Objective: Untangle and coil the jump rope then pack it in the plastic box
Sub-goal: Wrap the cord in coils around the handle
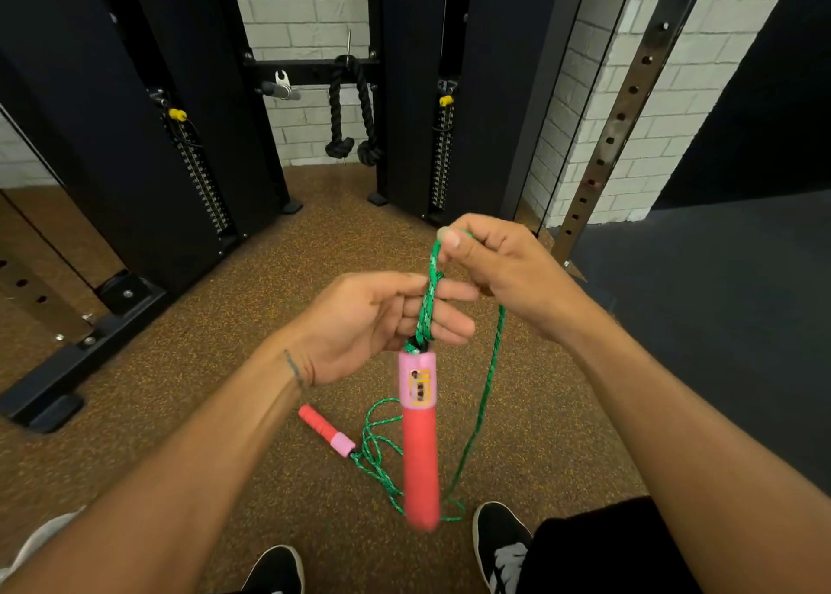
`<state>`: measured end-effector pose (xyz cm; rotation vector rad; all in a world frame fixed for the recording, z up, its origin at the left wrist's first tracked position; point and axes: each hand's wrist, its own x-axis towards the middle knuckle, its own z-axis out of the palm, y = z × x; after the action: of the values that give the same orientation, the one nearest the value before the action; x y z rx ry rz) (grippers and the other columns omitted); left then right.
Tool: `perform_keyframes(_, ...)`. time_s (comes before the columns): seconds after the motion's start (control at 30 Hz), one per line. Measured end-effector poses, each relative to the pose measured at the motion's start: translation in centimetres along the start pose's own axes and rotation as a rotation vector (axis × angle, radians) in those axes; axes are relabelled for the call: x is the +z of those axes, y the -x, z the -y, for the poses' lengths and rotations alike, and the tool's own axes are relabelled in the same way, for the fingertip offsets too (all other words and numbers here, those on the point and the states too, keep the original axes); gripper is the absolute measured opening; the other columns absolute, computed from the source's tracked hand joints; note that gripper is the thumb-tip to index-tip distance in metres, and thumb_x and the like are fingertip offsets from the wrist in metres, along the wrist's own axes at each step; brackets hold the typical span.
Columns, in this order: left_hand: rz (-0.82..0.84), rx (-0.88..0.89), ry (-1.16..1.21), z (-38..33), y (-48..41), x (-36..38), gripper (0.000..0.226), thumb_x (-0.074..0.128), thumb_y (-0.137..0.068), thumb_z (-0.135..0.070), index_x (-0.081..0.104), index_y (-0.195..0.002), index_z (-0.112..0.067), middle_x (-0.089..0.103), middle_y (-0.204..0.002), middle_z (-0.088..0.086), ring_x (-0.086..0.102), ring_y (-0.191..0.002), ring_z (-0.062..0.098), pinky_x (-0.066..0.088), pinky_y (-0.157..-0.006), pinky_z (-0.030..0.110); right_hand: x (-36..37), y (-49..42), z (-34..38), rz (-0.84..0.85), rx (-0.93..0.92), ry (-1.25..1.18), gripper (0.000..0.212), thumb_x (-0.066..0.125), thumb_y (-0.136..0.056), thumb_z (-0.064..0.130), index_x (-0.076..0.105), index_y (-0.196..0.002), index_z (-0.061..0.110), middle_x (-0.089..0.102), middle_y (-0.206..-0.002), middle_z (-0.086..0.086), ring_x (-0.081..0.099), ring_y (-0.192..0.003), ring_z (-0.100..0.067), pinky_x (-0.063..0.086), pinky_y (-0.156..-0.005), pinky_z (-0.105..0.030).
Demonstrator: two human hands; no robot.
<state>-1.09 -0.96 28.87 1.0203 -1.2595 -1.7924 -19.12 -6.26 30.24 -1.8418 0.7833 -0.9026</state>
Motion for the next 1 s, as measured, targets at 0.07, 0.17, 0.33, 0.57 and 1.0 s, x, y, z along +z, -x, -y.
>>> perform_keyframes(0.07,0.045,0.040,0.022,-0.2,0.2,0.1,0.040,0.043,-0.093,-0.024,0.072,-0.116,-0.011,0.076,-0.090,0.011,0.072,-0.085,0.021,0.042,-0.095,0.044,-0.3,-0.1,-0.6,-0.057,0.036,-0.046,0.018,0.053,-0.100,0.023,0.058,-0.084,0.016,0.051,-0.054,0.023,0.044,-0.048,0.004,0.033,-0.051,-0.008)
perform_keyframes(0.17,0.023,0.128,0.036,-0.2,0.3,-0.1,0.036,0.049,-0.093,-0.020,0.069,-0.121,-0.012,0.074,-0.084,0.004,0.071,-0.077,0.014,0.045,-0.086,0.036,-0.4,-0.2,-1.5,-0.052,0.096,-0.115,0.020,0.053,-0.101,0.026,0.058,-0.083,0.019,0.046,-0.057,0.017,0.035,-0.047,0.001,0.028,-0.047,-0.013)
perform_keyframes(0.33,0.012,0.149,0.059,-0.7,0.4,-0.7,0.036,0.049,-0.093,-0.022,0.070,-0.120,-0.013,0.074,-0.086,0.006,0.067,-0.068,0.009,0.051,-0.073,0.022,0.0,-0.1,-2.2,-0.019,0.178,-0.031,0.025,0.048,-0.104,0.026,0.061,-0.095,0.007,0.044,-0.065,0.003,0.038,-0.053,-0.005,0.032,-0.049,-0.018)
perform_keyframes(0.57,0.052,0.182,0.140,-0.3,0.2,-0.8,0.042,0.055,-0.089,-0.022,0.064,-0.127,-0.007,0.077,-0.098,0.012,0.074,-0.076,0.011,0.057,-0.082,0.031,1.1,0.0,-2.7,0.050,0.239,-0.082,0.022,0.047,-0.104,0.020,0.068,-0.099,0.019,0.054,-0.082,-0.012,0.046,-0.065,-0.018,0.039,-0.056,-0.024)
perform_keyframes(1.0,-0.257,0.279,0.034,-0.3,-0.5,-1.3,0.043,0.042,-0.102,-0.011,0.044,-0.144,-0.019,0.069,-0.128,0.000,0.063,-0.119,0.011,0.049,-0.100,0.034,1.8,0.3,-2.1,0.245,0.269,0.177,0.021,0.056,-0.099,0.028,0.072,-0.112,0.021,0.059,-0.071,0.004,0.049,-0.053,-0.004,0.040,-0.052,-0.022)
